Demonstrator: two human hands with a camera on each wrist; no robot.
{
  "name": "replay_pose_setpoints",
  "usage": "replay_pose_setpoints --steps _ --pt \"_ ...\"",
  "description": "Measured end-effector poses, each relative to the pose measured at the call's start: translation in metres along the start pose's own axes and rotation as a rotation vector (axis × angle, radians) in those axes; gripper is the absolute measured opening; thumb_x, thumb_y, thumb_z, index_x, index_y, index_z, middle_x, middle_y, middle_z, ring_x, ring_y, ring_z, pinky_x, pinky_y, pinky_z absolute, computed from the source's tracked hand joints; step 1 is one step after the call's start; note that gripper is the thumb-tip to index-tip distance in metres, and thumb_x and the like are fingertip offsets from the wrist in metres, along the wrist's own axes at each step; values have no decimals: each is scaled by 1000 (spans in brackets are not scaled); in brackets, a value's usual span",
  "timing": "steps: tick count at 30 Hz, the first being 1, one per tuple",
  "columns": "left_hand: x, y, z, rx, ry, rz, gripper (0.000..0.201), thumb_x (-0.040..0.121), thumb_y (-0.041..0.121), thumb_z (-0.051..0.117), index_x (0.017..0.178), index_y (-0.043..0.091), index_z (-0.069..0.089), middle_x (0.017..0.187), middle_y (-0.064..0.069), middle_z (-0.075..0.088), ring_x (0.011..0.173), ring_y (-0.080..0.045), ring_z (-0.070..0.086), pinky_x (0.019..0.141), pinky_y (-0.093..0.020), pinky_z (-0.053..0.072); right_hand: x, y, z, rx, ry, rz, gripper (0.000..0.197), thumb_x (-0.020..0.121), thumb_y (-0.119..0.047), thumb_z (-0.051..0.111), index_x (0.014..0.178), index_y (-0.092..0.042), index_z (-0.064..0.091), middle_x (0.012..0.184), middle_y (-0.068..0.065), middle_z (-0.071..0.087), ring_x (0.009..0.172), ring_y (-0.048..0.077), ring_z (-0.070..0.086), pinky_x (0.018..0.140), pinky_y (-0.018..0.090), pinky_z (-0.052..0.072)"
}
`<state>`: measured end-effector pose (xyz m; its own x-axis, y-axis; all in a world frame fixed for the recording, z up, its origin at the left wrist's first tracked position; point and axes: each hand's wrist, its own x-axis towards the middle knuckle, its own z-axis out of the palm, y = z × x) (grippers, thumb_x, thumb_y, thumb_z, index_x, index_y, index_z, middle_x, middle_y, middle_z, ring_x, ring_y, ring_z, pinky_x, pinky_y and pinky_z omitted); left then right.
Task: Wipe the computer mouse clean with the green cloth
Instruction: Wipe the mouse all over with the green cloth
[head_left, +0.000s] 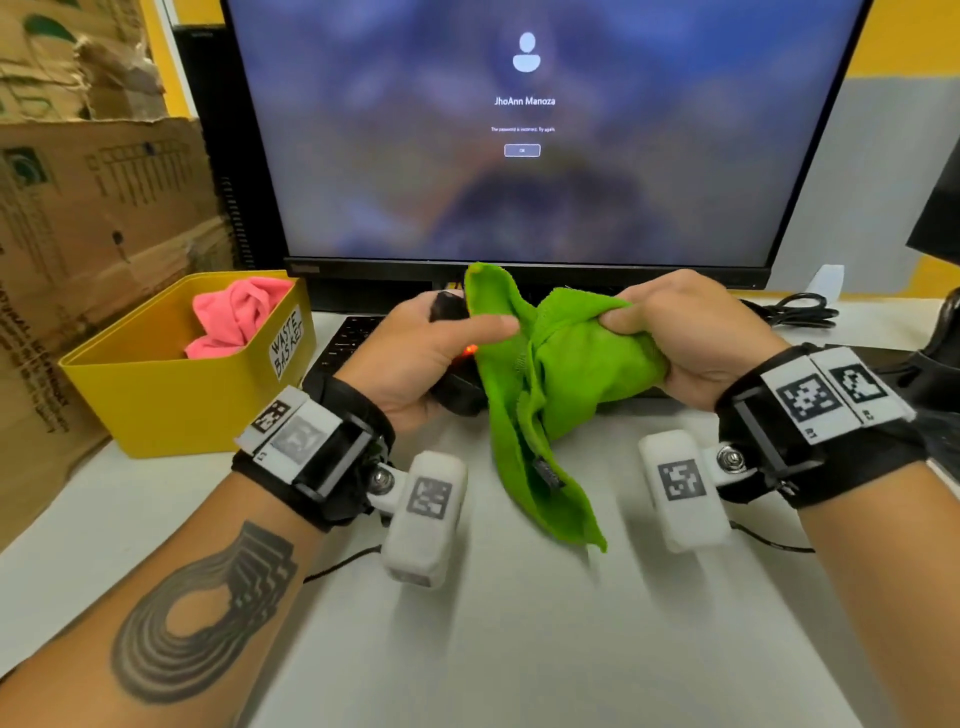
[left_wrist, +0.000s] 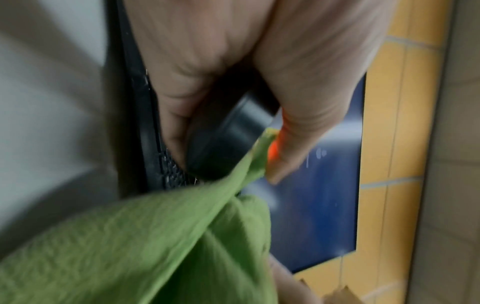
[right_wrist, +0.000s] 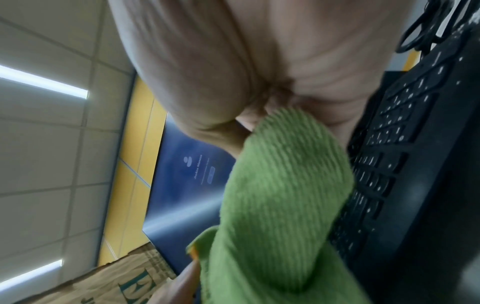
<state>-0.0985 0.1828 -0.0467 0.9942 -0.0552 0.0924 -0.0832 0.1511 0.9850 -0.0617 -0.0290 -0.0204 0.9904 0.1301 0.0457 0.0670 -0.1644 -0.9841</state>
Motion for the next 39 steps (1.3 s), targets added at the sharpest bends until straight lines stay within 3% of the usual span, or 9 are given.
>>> replay_pose_setpoints --steps 4,10,14,19,21,26,30,35,39 --pt "-9 -2 13 203 -139 1 45 62 17 93 103 12 73 115 -34 71 105 -62 65 86 -79 45 3 -1 4 126 1 42 16 92 6 52 101 5 66 97 25 63 86 33 65 70 38 54" --pt "-4 -2 -1 220 -75 -14 76 66 -21 77 131 13 60 108 -24 73 91 -38 71 58 -44 63 3 -6 -10 263 88 82 29 84 0 56 110 0 68 98 23 71 85 36 72 68 43 62" --pt "-2 4 -4 22 -6 -5 76 60 -13 68 133 1 59 102 -21 66 86 -33 67 70 -40 61 7 -7 -23 -369 147 41 18 88 -6 54 93 10 61 104 30 60 96 43 59 96 59 53" --pt "-6 10 0 -179 -67 -18 72 62 -11 60 132 7 57 95 -17 58 78 -27 62 69 -32 58 -2 -5 -12 -332 -70 -129 56 62 -23 56 106 6 73 90 3 69 84 13 62 64 17 49" --pt "-7 11 0 -218 -135 -21 66 66 -11 59 128 10 53 98 -18 53 85 -32 57 77 -36 54 -10 -7 -5 -279 -226 -276 53 67 -26 67 115 -5 73 98 -6 75 91 -1 68 76 7 47" --pt "-8 14 -7 -335 -176 -83 64 81 -1 55 144 -4 44 129 -34 54 106 -41 63 93 -51 58 -15 5 11 -587 -450 -333 92 60 -39 97 139 -29 50 120 -8 71 108 5 68 91 27 55" --pt "-11 20 -10 -294 -199 -102 61 83 5 52 141 -15 49 102 -24 75 83 -30 78 68 -39 64 -12 4 11 -498 -319 -309 66 73 -12 89 130 -26 58 105 7 78 96 19 76 87 44 62" --pt "-2 16 -18 -247 19 -76 56 75 -1 64 130 -2 54 137 -34 56 114 -46 65 79 -46 64 -11 -6 -9 -362 -285 -232 36 79 -3 82 109 -16 68 81 13 79 70 30 76 67 43 64" --pt "2 14 -18 -121 119 19 40 85 -18 60 121 0 59 102 -22 65 74 -19 73 63 -24 61 -15 -13 -12 -323 -280 -170 18 84 -19 78 85 -2 78 76 17 75 62 25 68 64 31 55"
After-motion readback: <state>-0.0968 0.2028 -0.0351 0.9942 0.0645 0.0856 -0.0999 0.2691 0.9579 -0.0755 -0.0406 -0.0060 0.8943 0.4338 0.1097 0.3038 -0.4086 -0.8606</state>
